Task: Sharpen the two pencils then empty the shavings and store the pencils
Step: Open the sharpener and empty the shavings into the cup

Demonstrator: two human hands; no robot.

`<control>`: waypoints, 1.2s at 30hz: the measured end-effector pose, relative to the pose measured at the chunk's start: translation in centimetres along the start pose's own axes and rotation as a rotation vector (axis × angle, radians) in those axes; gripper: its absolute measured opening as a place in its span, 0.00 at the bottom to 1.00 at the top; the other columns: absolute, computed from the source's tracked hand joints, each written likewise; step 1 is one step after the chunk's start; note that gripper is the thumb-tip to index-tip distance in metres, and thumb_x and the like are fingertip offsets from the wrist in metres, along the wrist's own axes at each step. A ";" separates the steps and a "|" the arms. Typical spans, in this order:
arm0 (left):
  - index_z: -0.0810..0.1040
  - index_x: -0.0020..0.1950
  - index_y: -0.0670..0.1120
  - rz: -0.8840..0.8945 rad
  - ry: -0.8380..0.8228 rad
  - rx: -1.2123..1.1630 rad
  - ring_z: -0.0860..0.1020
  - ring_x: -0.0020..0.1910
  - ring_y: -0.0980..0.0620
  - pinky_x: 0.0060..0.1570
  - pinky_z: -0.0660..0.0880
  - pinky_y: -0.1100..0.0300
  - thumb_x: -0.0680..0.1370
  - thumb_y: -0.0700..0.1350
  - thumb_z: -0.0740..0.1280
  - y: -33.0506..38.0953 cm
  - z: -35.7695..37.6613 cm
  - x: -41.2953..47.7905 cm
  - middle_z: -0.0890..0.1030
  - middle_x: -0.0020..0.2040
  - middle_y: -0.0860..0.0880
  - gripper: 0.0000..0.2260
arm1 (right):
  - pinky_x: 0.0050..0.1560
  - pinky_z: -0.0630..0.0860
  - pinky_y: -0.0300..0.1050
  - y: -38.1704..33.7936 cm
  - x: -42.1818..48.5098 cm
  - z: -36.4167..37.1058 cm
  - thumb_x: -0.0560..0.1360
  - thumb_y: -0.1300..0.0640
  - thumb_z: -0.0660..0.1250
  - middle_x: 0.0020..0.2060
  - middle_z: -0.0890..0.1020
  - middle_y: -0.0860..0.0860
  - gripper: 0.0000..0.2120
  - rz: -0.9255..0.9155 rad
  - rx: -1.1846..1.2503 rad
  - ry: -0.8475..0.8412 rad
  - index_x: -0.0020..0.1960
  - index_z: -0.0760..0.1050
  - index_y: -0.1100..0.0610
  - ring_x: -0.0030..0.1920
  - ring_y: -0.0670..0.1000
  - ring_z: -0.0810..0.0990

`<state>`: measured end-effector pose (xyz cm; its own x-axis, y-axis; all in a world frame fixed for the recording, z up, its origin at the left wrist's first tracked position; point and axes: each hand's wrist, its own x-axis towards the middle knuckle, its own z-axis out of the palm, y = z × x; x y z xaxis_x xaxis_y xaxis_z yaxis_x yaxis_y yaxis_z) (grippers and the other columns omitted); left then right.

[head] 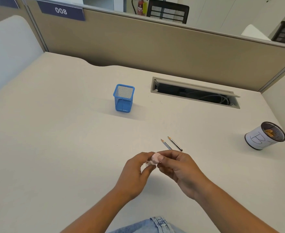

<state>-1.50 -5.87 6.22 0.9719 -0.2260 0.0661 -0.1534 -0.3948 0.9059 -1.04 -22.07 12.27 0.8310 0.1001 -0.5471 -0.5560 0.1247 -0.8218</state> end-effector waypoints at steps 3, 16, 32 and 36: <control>0.78 0.60 0.54 0.001 -0.034 -0.014 0.77 0.54 0.60 0.53 0.72 0.71 0.80 0.42 0.65 -0.1 0.0 0.0 0.81 0.54 0.59 0.11 | 0.44 0.80 0.39 0.3 0.1 0.4 0.73 0.60 0.73 0.47 0.86 0.61 0.10 0.010 0.044 0.022 0.50 0.82 0.66 0.41 0.50 0.82; 0.68 0.66 0.61 -0.046 -0.280 -0.126 0.75 0.56 0.58 0.54 0.73 0.66 0.79 0.42 0.62 1.9 -1.7 0.7 0.76 0.57 0.59 0.19 | 0.46 0.82 0.45 -1.5 -1.1 0.1 0.76 0.53 0.71 0.45 0.87 0.55 0.04 -0.159 -0.307 0.080 0.48 0.83 0.52 0.40 0.51 0.85; 0.65 0.40 0.55 0.110 0.003 0.325 0.71 0.30 0.54 0.28 0.66 0.60 0.74 0.55 0.63 5.8 -3.2 0.6 0.72 0.31 0.57 0.09 | 0.34 0.76 0.36 -3.4 -5.4 3.6 0.66 0.54 0.80 0.30 0.84 0.45 0.06 -0.501 -0.580 0.237 0.38 0.84 0.51 0.29 0.43 0.76; 0.71 0.37 0.49 0.140 0.050 0.332 0.73 0.28 0.48 0.26 0.71 0.53 0.71 0.55 0.55 5.7 -3.6 0.6 0.74 0.27 0.52 0.12 | 0.34 0.76 0.36 -3.3 -5.8 4.1 0.67 0.55 0.80 0.33 0.84 0.47 0.05 -0.605 -0.661 0.191 0.40 0.84 0.50 0.32 0.45 0.78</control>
<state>-1.16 -5.03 12.99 0.9436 -0.2579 0.2074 -0.3272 -0.6330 0.7016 -4.05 -19.05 18.84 0.9989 0.0297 0.0376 0.0473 -0.4937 -0.8683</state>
